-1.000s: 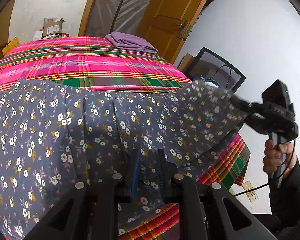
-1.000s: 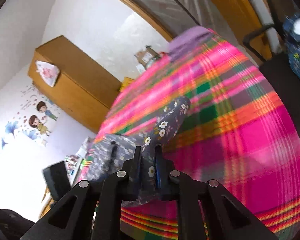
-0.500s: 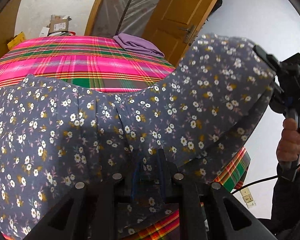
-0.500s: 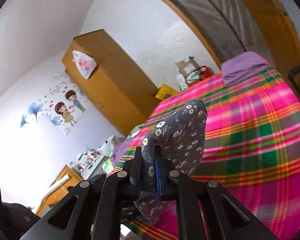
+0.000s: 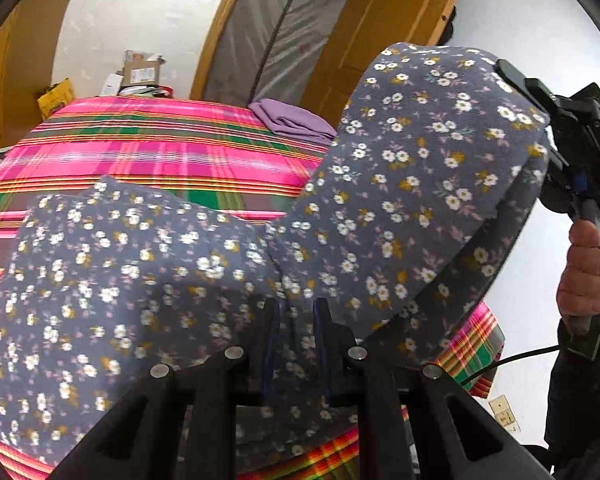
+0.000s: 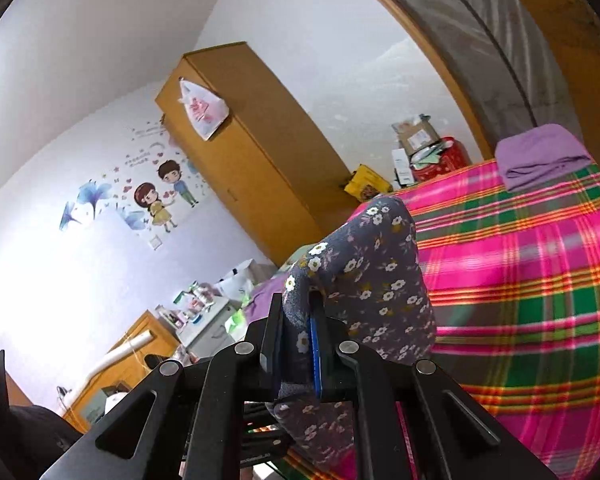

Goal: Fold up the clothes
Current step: 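Lift the garment edge with the right gripper and fold it over the left gripper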

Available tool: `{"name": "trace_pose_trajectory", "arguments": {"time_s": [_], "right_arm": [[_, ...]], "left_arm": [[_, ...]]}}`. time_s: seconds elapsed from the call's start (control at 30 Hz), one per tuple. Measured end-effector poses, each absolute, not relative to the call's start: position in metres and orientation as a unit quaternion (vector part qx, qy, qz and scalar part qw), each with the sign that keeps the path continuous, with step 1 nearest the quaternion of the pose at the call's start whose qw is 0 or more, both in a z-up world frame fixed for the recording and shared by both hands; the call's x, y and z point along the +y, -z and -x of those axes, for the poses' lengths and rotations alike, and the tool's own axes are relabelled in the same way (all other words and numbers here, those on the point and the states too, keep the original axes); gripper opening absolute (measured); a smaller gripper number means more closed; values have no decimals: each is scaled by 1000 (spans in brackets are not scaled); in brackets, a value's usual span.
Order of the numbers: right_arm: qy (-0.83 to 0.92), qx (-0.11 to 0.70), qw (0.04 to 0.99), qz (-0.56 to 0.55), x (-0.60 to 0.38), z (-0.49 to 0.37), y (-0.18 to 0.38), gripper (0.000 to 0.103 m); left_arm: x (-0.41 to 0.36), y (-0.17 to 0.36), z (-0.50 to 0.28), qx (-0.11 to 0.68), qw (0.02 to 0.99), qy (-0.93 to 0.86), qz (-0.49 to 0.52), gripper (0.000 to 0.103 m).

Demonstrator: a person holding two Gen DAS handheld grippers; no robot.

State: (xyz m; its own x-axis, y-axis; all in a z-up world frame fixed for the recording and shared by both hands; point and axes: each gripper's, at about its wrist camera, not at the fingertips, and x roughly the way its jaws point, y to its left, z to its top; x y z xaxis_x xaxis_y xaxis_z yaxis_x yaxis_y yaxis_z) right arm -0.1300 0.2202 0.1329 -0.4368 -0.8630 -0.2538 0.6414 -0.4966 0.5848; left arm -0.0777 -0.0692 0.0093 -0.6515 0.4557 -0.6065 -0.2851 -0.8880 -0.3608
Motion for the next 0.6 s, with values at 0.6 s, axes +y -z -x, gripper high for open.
{"name": "trace_pose_trajectory", "arguments": {"time_s": [0.6], "right_arm": [[794, -164, 507, -292, 132, 145, -143, 11]], "left_arm": [[-85, 7, 72, -133, 189, -898, 374, 17]]}}
